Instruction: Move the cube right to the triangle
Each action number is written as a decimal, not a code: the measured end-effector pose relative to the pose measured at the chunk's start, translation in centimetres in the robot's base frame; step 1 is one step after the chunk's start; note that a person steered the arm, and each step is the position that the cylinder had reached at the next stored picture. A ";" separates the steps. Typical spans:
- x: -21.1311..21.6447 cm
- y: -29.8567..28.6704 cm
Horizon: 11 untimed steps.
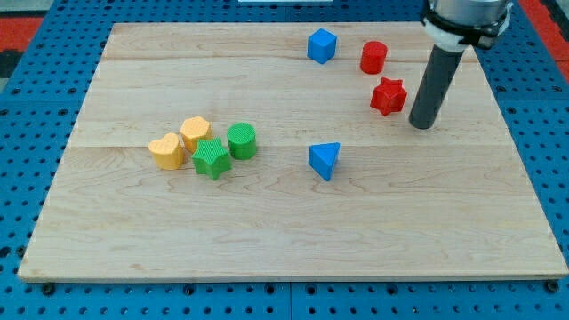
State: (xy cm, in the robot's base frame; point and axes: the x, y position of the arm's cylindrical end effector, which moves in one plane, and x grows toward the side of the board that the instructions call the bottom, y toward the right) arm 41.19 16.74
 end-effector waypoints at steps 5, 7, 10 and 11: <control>-18.7 -16.9; -17.4 -8.3; -13.6 -13.8; -14.3 -11.4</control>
State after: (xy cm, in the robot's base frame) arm 26.94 5.33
